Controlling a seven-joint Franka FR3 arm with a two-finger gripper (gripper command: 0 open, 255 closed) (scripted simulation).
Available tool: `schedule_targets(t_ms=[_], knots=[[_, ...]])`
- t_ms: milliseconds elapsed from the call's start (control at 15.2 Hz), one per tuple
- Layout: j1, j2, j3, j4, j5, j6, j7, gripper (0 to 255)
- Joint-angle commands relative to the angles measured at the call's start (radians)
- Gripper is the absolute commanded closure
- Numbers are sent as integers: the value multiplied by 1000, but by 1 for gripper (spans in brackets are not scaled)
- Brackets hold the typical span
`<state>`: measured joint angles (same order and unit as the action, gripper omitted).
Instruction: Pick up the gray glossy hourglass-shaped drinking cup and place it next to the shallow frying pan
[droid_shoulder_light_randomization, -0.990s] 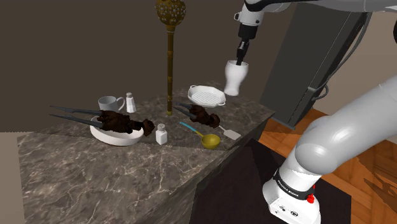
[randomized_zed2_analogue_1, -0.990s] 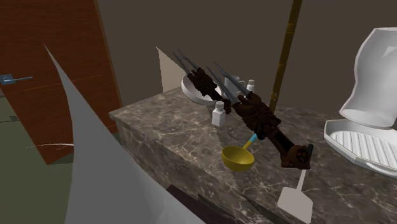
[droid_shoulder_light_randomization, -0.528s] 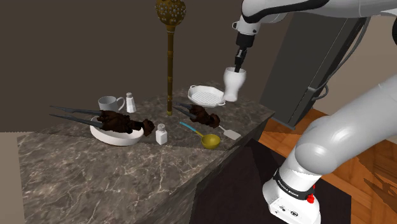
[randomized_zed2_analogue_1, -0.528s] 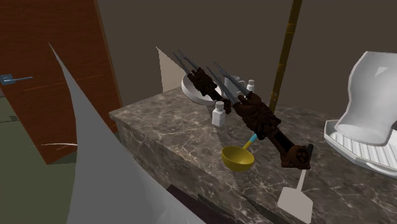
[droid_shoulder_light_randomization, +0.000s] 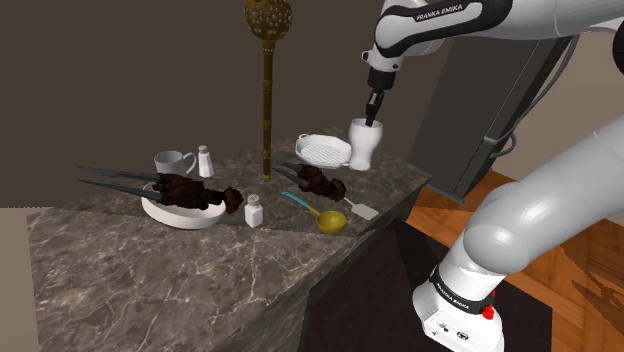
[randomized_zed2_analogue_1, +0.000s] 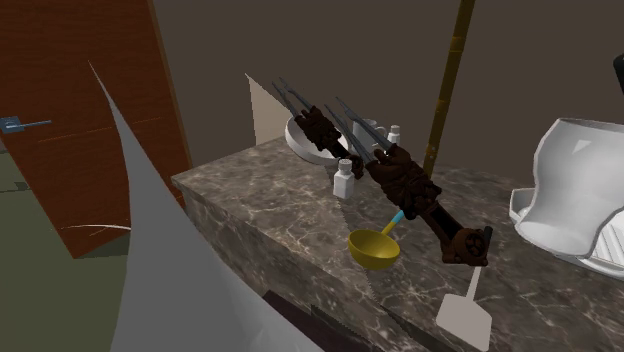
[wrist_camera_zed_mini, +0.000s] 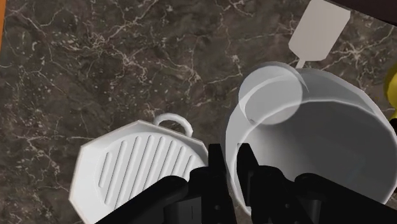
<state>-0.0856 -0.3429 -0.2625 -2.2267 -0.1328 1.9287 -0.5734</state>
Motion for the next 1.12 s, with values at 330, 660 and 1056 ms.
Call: schedule_targets(t_ms=[330, 660, 1056], knots=[[-2, 17, -7, -81, -3, 99, 3, 255], [-3, 39, -13, -130, -4, 170, 4, 255], [-3, 73, -21, -183, -3, 256, 3, 255]])
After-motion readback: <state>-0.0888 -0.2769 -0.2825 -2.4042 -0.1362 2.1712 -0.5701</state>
